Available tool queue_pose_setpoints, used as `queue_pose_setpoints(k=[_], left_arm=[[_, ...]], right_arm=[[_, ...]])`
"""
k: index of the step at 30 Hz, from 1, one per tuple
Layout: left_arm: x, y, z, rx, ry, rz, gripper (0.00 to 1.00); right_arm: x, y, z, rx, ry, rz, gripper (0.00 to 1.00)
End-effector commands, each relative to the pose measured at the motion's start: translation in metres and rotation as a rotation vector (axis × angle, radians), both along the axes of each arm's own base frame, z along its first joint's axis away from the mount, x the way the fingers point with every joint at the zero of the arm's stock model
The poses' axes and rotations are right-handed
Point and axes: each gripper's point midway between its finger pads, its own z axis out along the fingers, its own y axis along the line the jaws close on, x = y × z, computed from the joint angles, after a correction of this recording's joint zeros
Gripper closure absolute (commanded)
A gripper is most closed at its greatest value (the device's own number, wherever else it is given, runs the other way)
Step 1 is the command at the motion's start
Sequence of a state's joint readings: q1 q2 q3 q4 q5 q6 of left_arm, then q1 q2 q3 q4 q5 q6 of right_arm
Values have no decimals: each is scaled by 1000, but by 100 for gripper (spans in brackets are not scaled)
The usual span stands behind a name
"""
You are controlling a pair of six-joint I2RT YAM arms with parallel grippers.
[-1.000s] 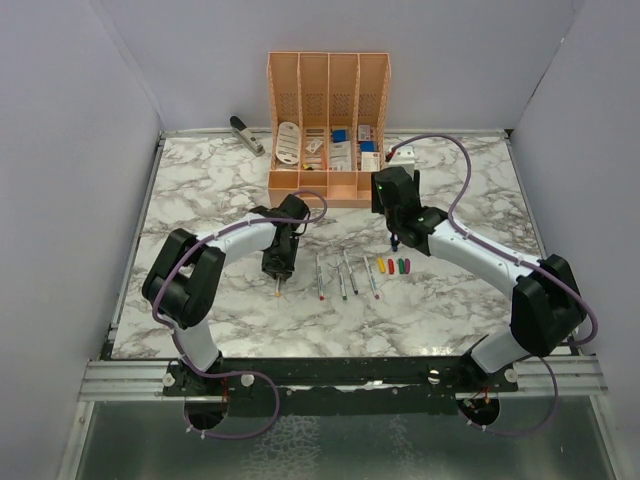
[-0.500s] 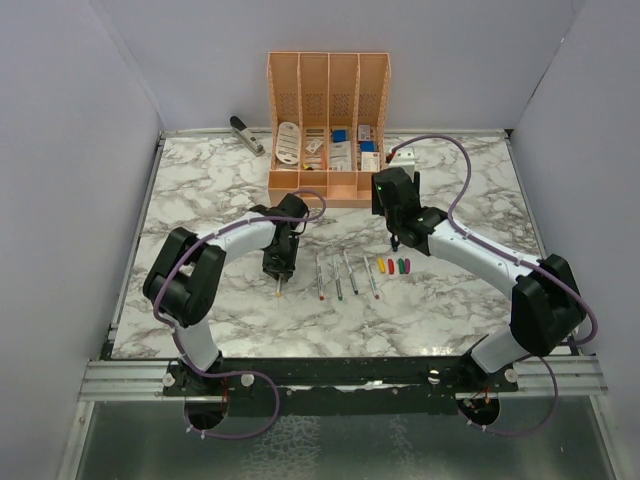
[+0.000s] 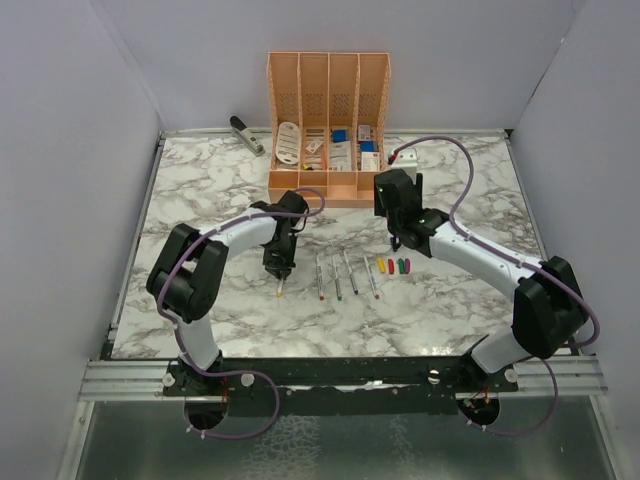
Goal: Insert the pens into the pen caps
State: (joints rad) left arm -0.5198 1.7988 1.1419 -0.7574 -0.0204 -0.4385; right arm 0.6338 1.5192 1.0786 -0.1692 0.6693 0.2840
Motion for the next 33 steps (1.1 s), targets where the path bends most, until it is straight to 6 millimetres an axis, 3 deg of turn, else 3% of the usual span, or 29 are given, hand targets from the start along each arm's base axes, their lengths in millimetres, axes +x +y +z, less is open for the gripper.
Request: queue_pose_setpoints(k=[1,5,14,19,22,27,31,33], left_arm=[[-1,22,-29,94,36,30,82],[1,28,-35,103,39,45,100],[-3,23,-46,50,62,18,100],[-1,19,-45,17,37,12,100],[3,19,-42,15,18,-5,100],[19,18,-26,11,-67,-37,100],[35,18,-5,0,-174,-42,100],[44,16,9,-13,-241,-42,100]], right_arm=[[-4,-9,11,6,-31,-35,42],[-5,-11,14,3,-36,-40,42],[-7,-8,9,4,-12,-16,42],[-8,2,-5,6,41,34,35],[-9,4,-16,0,78,39,36],[-19,5,-45,-19,171,62,53],[-36,12,-67,17,259,118,76],[-46,18,-76,48,301,155,82]])
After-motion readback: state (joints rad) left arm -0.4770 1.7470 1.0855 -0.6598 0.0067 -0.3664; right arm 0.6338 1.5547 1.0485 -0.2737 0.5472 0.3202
